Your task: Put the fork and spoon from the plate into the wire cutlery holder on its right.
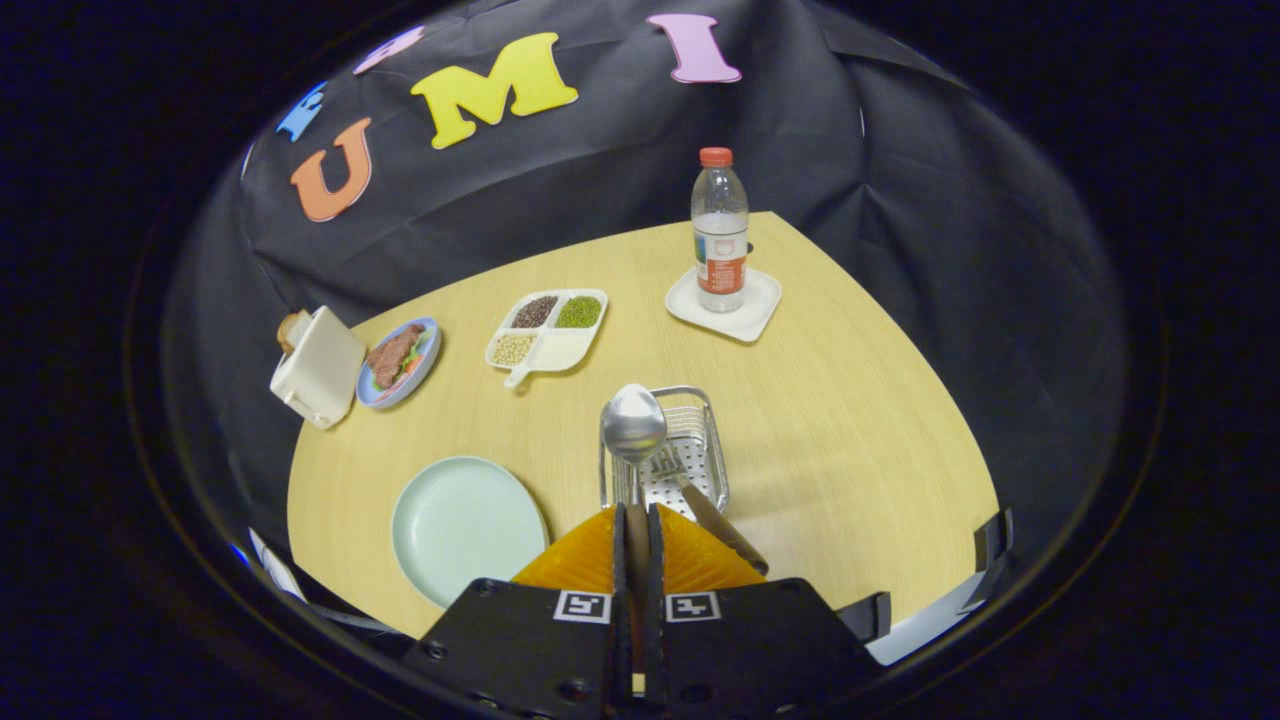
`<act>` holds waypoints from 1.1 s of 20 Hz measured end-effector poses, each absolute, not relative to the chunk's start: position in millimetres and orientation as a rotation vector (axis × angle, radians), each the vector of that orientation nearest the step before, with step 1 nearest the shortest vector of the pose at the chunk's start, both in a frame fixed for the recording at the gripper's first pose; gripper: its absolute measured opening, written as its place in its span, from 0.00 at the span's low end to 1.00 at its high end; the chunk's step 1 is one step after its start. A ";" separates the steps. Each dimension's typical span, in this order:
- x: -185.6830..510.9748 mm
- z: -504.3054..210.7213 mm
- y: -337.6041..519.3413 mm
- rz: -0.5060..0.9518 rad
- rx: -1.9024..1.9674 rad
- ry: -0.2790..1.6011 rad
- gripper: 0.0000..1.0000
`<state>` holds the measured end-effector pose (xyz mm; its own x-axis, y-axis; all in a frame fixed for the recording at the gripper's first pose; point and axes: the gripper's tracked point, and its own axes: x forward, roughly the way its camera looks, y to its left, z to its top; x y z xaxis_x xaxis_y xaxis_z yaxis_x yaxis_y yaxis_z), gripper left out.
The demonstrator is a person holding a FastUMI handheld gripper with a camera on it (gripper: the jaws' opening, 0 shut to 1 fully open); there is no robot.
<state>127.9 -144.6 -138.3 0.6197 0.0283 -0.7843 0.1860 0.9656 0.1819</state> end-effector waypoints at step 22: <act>101.6 -38.2 -126.4 -0.122 0.173 0.453 0.93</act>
<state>101.6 -126.4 -38.2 0.8922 -0.0781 -0.4448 0.1549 0.9781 0.1390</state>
